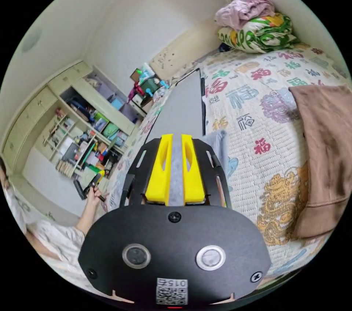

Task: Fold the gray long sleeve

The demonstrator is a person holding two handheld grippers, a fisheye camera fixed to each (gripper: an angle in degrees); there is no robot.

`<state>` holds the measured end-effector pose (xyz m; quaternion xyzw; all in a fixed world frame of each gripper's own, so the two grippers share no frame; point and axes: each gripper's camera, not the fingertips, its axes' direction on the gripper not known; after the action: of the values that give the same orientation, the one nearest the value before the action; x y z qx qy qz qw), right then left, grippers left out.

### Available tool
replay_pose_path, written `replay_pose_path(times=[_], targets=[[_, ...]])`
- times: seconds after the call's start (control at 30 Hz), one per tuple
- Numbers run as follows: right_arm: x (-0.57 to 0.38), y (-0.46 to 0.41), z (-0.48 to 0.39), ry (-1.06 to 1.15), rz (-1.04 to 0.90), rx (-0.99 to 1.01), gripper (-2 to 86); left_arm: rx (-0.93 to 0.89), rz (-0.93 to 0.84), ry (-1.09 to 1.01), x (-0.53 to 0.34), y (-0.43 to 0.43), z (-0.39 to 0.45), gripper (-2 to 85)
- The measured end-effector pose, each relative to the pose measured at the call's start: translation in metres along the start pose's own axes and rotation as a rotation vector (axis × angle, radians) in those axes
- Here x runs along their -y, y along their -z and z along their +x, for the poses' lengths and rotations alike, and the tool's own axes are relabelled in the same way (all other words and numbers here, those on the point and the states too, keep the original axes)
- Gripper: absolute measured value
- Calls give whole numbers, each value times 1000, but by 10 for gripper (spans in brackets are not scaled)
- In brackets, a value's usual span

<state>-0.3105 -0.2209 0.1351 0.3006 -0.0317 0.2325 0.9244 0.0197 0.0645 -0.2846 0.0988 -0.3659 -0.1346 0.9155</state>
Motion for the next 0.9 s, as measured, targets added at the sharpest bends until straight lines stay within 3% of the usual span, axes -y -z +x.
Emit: replay_pose_path(times=[0.17,0.4,0.57,0.9], targets=[[-36,-23,95,44,-334,-97,83,-26,-219,-7,-24,21,5,135],[-48,-64,198,55,-709,-96,141,-253,-411,56,-17,26,25,130],[-32,-81,265,-33,-716,23,81,-201,-425,91,1,30,30,78],[-15,-61,379,8,-580,-149,10,-106,-444,-57,5,100,57,19]])
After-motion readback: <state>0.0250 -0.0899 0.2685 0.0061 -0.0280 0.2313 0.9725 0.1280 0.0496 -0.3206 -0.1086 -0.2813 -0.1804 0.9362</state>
